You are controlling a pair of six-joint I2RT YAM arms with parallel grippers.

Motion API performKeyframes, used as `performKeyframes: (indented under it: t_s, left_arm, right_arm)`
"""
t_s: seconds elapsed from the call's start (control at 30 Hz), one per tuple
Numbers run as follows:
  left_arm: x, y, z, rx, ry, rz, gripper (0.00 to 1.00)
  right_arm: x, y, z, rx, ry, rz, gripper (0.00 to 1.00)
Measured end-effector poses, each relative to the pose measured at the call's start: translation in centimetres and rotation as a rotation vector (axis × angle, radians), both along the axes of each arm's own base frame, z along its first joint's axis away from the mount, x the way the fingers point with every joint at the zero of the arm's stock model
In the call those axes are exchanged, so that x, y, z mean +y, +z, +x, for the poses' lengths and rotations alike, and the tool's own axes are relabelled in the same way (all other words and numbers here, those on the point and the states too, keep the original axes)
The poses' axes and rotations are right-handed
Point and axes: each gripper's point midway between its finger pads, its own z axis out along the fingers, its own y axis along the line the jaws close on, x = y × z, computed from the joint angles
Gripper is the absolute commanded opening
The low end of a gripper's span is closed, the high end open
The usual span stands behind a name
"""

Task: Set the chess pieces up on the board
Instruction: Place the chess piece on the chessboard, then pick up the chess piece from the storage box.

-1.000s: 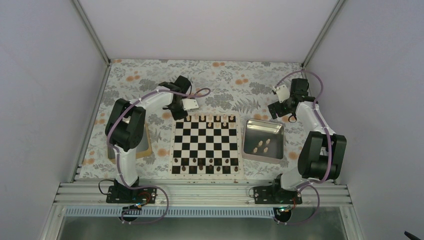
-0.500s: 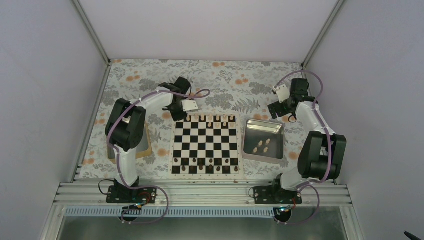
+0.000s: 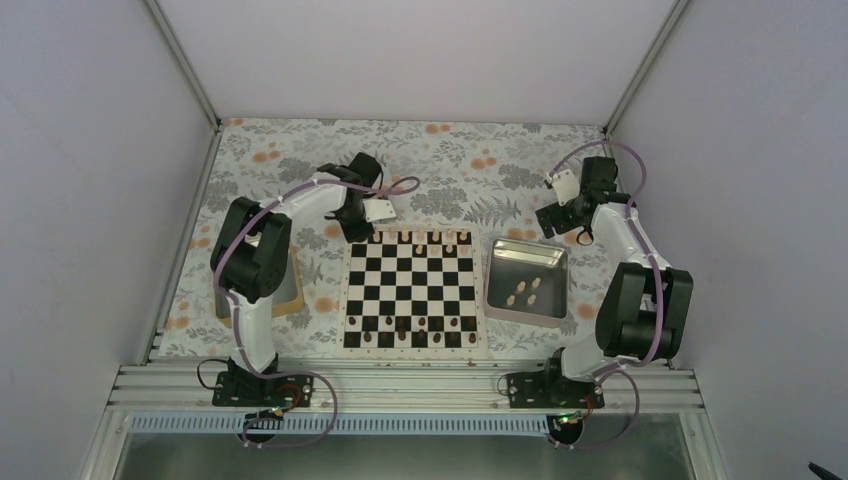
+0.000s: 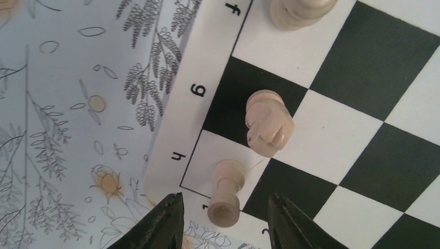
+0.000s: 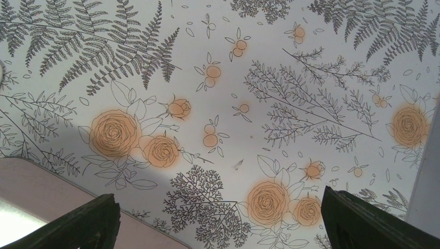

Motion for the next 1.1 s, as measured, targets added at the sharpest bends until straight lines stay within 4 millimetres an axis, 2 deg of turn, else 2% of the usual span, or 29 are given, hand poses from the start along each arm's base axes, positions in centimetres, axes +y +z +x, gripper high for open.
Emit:
performKeyframes:
  t_s: [0.17,0.27,0.33,0.4,0.5,0.57,0.63,0.73,0.83,0.9,1.0,1.1]
  left_arm:
    - [-0.2,2.0,0.9,-0.029,0.001,0.008,0.42]
    - [-1.2,4.9,1.9,-0.083,-0.013,0.01,0.43]
    - [-3.1,7.5,2.6,-0.139,-0.045,-0.004,0.44]
    - [-6.0,10.3,2.6,-0.198,-0.098,-0.033,0.5]
    - [-12.9,15.6,1.3,-0.3,-0.224,-0.121,0.51]
    - [-18.2,18.5,-0.8,-0.353,-0.325,-0.201,0.53]
    - [-22.2,19.6,-2.9,-0.366,-0.403,-0.256,0.6]
    - [-27.6,19.0,-5.6,-0.339,-0.505,-0.308,0.63]
    - [-31.3,15.8,-6.9,-0.284,-0.563,-0.307,0.63]
    - [-32.5,12.1,-7.9,-0.216,-0.59,-0.27,0.63]
    - [-32.7,7.5,-9.5,-0.12,-0.616,-0.213,0.63]
    - [-32.6,5.4,-11.0,-0.057,-0.636,-0.191,0.63]
  right_arm:
    - [0.0,0.0,0.0,0.0,0.0,0.0,0.99]
    - [0.0,0.0,0.0,0.0,-0.001,-0.001,1.0]
    - [-0.2,0.0,0.0,-0.001,-0.006,-0.006,1.0]
    - [-0.3,0.0,0.0,-0.001,-0.012,-0.012,1.0]
    - [-0.6,0.0,0.1,-0.003,-0.024,-0.02,1.0]
    - [-1.0,0.1,0.1,-0.004,-0.036,-0.024,1.0]
    - [-1.4,0.1,0.1,-0.007,-0.054,-0.029,1.0]
    - [-3.1,0.2,0.2,-0.014,-0.109,-0.053,1.0]
    - [-5.2,-0.3,0.1,-0.006,-0.175,-0.071,1.0]
    - [-6.1,-0.7,-0.1,0.006,-0.204,-0.074,1.0]
    - [-6.8,-0.7,-0.3,0.006,-0.226,-0.072,1.0]
    - [-6.8,-0.7,-0.3,0.008,-0.228,-0.068,1.0]
